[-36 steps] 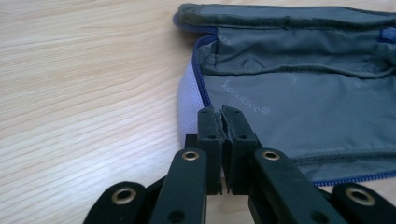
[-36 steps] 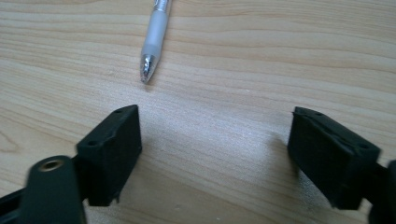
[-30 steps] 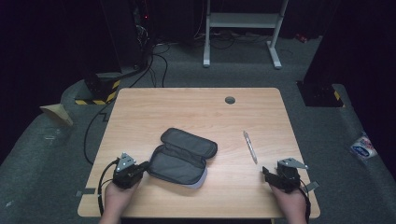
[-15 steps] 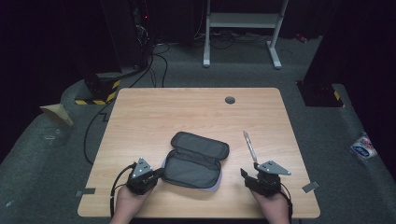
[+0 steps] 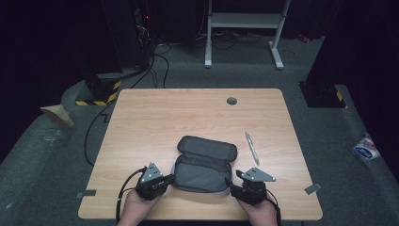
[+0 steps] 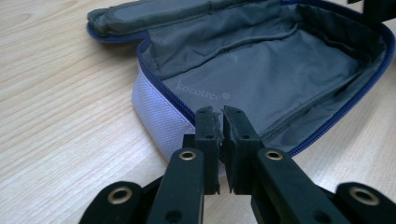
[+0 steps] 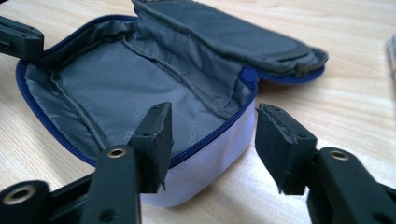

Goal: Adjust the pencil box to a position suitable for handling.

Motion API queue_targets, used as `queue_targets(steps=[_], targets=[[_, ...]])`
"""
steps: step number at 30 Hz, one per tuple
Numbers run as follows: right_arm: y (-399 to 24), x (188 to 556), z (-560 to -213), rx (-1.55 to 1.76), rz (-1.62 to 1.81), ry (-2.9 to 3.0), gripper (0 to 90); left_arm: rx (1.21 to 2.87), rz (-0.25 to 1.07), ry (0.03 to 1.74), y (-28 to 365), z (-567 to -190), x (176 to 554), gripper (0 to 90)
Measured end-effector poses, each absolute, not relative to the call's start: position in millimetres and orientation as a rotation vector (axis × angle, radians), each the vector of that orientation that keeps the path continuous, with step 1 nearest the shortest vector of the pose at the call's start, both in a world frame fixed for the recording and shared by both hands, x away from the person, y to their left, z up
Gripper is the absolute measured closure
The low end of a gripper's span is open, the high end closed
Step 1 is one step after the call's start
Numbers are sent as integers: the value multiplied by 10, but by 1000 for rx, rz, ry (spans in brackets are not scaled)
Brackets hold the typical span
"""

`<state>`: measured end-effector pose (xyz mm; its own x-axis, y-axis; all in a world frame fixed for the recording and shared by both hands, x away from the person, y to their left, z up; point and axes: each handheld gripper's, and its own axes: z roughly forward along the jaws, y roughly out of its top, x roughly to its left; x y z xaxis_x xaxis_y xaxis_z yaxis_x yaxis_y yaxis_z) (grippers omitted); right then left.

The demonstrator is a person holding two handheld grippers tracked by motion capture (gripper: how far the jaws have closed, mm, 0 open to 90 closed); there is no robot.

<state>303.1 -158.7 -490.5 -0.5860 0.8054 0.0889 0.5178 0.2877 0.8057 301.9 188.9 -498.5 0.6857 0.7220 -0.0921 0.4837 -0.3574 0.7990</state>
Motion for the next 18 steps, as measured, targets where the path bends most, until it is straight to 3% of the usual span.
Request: queue_targets(steps=[10, 18], targets=[[-1601, 3055, -4979, 1238, 1170, 2248, 684, 2038, 338, 897, 1796, -4999, 2999, 846], [-1638, 3132, -5003, 1235, 1174, 2230, 774, 2037, 347, 882, 1705, -5028, 3010, 851]])
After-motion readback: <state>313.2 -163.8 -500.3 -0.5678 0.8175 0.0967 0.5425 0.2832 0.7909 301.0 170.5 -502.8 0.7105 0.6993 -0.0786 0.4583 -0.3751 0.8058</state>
